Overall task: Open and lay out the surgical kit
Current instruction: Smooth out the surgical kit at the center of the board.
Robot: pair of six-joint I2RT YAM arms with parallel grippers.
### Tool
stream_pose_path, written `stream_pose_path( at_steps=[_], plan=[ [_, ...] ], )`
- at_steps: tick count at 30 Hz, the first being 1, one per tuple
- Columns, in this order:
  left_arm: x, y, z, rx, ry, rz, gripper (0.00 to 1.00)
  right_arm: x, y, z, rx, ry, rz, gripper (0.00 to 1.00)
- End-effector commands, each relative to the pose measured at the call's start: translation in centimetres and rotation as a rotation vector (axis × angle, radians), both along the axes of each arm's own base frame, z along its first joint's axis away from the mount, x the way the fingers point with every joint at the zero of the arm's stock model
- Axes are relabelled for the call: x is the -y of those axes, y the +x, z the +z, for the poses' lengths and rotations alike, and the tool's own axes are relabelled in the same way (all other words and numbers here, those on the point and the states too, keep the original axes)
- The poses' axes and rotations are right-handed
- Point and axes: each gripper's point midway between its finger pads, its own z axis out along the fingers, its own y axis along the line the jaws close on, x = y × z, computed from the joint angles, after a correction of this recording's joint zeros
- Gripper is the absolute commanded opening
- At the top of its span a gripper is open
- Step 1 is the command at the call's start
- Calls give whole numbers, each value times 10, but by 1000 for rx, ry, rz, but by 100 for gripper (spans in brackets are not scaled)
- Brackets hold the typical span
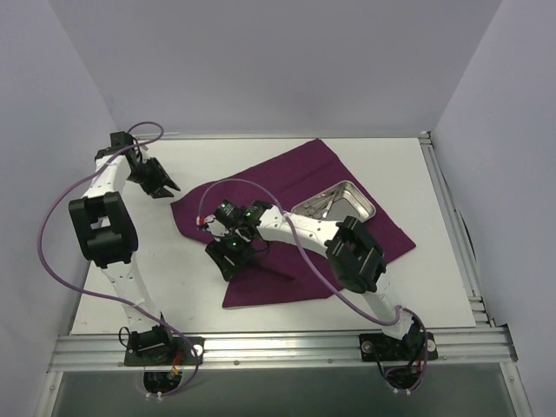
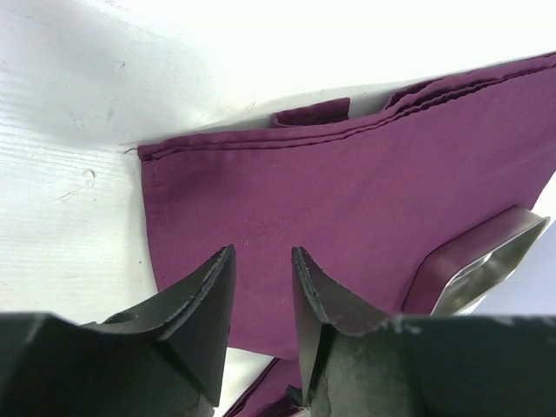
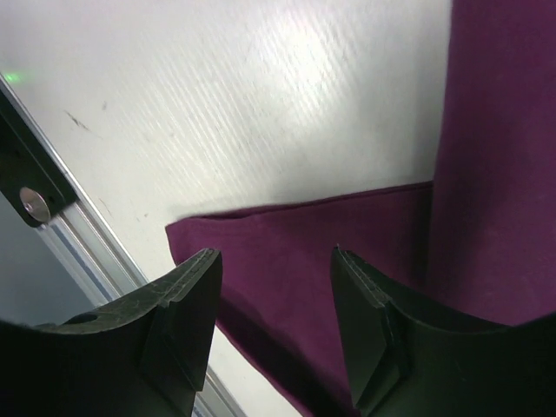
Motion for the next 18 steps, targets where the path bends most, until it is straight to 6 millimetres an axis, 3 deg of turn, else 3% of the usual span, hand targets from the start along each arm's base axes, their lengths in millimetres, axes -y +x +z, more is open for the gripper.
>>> stream_pose_path(
  at_steps=[1, 9, 13, 18],
  plan=[
    [4, 8, -3, 22, -28, 2, 41, 3, -12, 9, -17, 32, 57, 53],
    [-7, 9, -6, 23, 65, -37, 60, 15, -36, -9, -42, -11, 90, 54],
    [-21, 2, -18, -51, 190, -56, 61, 13, -32, -7, -28, 4, 40, 53],
    [-19, 0, -37, -83, 266, -72, 62, 13, -29, -2, -4, 8, 26, 53]
  ],
)
